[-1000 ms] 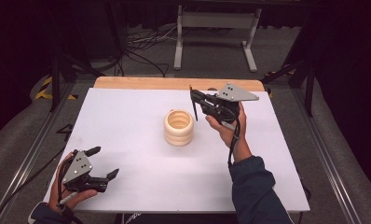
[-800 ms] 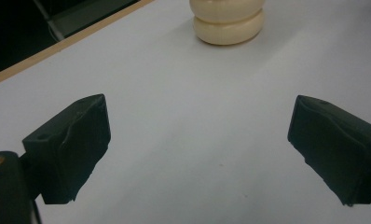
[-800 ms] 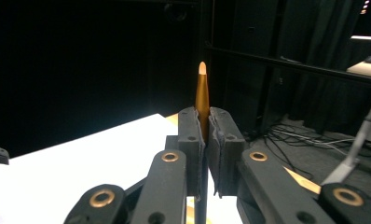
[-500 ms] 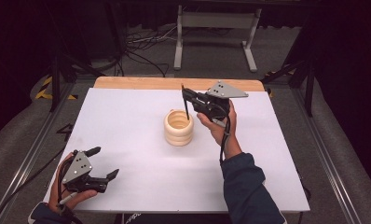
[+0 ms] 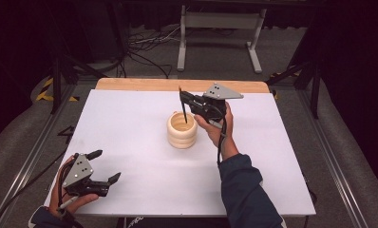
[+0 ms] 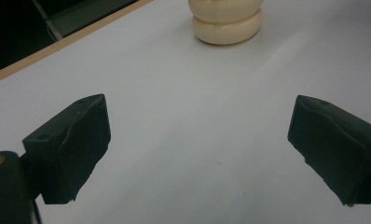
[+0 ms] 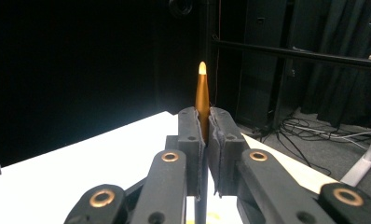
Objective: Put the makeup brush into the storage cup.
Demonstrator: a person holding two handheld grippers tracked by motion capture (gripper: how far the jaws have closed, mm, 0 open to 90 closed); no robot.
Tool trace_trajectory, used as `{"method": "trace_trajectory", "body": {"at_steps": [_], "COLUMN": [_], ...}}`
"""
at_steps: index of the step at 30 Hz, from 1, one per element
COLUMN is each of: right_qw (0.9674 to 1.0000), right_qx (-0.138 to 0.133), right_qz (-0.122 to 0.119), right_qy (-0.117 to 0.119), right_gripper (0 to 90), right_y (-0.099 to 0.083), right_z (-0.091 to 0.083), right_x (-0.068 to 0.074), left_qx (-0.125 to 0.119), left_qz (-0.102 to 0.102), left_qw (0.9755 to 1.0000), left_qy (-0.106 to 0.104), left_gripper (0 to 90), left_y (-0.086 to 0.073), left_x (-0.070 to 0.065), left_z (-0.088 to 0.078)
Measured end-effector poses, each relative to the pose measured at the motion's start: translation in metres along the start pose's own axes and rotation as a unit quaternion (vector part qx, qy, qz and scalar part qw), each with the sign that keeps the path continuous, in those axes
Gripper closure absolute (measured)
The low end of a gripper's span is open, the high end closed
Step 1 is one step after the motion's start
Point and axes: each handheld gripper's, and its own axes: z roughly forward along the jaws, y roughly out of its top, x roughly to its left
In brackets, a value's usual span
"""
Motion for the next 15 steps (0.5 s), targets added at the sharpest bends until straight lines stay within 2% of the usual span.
{"method": "trace_trajectory", "body": {"at_steps": [8,15], "right_qw": [0.9999,0.9996], "right_qx": [0.011,0.024], "right_qz": [0.001,0.012], "right_qy": [-0.003,-0.006], "right_gripper": [84.3,84.3], "right_y": [-0.007,-0.015], "right_z": [0.009,0.018], "right_x": [-0.001,-0.003], "left_qx": [-0.002,-0.003], "left_qz": [0.0,0.002], "left_qw": [1.0,1.0], "left_qy": [-0.001,-0.001], "left_gripper": [6.5,6.5], "left_y": [0.0,0.0], "left_x": [0.0,0.001], "left_z": [0.0,-0.002]}}
